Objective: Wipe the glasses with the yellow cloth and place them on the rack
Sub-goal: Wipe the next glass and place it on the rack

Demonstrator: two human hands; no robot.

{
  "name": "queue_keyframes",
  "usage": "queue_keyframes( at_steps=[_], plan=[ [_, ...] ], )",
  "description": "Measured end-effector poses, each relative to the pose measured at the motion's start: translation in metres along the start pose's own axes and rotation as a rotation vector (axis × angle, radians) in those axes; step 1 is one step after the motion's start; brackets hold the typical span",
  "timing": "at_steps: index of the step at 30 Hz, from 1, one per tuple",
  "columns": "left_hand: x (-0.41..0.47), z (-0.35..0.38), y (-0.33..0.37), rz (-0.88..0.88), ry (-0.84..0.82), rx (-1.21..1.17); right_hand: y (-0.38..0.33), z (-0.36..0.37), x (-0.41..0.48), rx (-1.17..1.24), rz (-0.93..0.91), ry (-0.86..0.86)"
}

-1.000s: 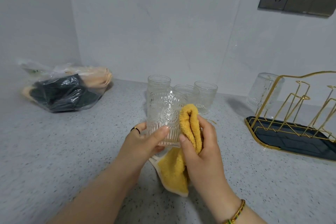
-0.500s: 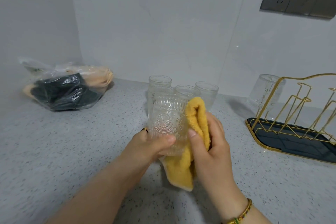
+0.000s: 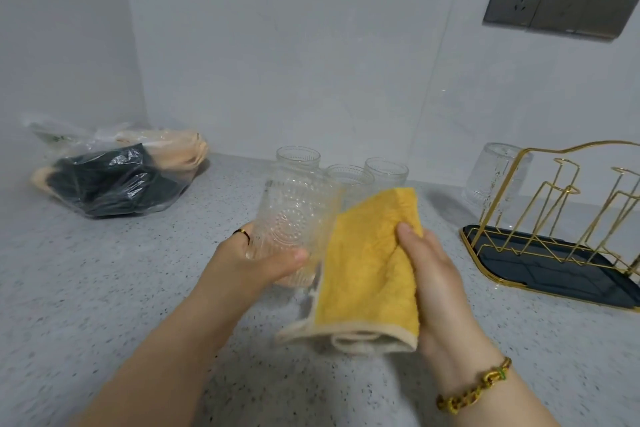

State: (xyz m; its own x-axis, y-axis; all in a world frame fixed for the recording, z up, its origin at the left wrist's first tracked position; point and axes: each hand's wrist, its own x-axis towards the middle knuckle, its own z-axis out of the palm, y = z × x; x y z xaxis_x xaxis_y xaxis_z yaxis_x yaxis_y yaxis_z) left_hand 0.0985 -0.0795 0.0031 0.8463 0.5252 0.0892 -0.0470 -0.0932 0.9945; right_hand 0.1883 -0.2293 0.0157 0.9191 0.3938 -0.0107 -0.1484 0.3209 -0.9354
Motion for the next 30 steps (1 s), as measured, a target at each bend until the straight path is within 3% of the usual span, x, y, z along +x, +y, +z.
queue_keyframes(
  at_steps=[4,10,24,30],
  plan=[
    [-0.004,0.003,0.000,0.039,-0.080,0.168,-0.008,-0.012,0.007,0.014,-0.209,0.011],
    [-0.006,0.006,-0.004,0.099,-0.179,0.220,-0.003,-0.014,0.009,-0.528,-0.520,-0.128],
    [-0.007,-0.002,-0.001,0.190,-0.351,0.239,-0.026,-0.029,0.007,-0.627,-0.427,-0.420],
    [-0.004,-0.001,-0.007,0.169,-0.346,0.328,-0.019,-0.027,0.005,-0.957,-0.373,-0.626]
  ],
)
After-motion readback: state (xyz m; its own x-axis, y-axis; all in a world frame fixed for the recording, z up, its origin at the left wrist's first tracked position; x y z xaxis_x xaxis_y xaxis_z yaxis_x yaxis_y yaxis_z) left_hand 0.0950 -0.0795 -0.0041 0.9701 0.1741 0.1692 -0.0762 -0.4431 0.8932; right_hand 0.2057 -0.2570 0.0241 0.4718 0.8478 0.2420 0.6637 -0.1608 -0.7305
